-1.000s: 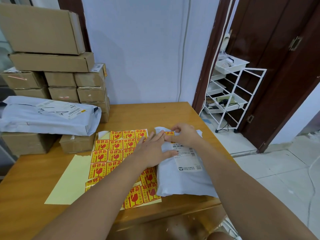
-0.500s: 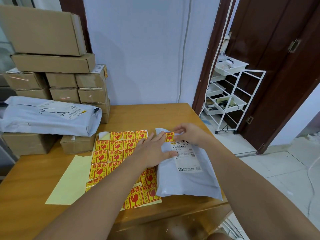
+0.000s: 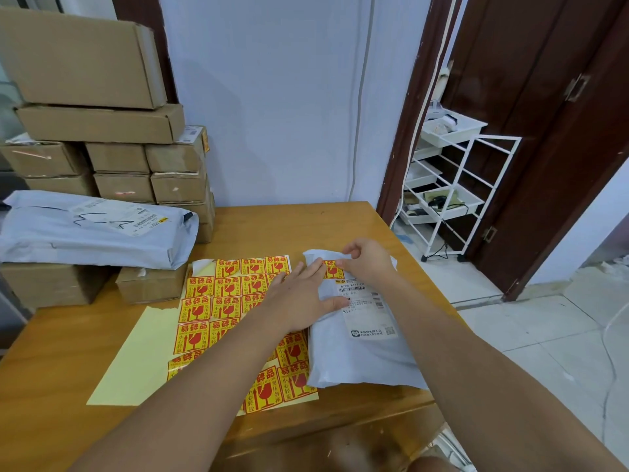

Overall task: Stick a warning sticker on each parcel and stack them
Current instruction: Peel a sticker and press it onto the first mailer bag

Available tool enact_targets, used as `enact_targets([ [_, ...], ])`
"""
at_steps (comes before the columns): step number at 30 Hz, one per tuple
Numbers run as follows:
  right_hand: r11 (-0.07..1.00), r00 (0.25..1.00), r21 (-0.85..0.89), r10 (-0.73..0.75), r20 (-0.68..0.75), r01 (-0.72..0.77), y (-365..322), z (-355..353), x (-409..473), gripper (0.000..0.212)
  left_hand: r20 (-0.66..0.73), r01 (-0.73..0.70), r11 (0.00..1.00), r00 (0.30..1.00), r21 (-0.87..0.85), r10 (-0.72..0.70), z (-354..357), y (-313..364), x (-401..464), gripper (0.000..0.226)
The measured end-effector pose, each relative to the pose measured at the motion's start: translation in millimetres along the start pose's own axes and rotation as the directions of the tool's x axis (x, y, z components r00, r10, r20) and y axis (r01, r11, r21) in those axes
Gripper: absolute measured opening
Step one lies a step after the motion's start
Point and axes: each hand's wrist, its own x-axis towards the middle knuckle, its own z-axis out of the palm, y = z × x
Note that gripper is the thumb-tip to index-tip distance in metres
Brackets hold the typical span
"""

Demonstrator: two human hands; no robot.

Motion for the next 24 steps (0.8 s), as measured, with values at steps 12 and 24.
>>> enact_targets([
  [12,0.928,1.000,-0.373,0.008,0.002,-0.007,10.9,0.3,0.6,0.078,-0.083,-0.056,0.987,0.994,0.152,0.069,2.9,1.4,-6.2,0.097],
  [24,0.946,0.993,-0.311,0.113,0.043,-0.095,6.0,-1.5,4.8,0.068,-0.058,-0.012,0.992,0.998,0.122,0.019,-0.7,2.6,-10.4,0.098],
])
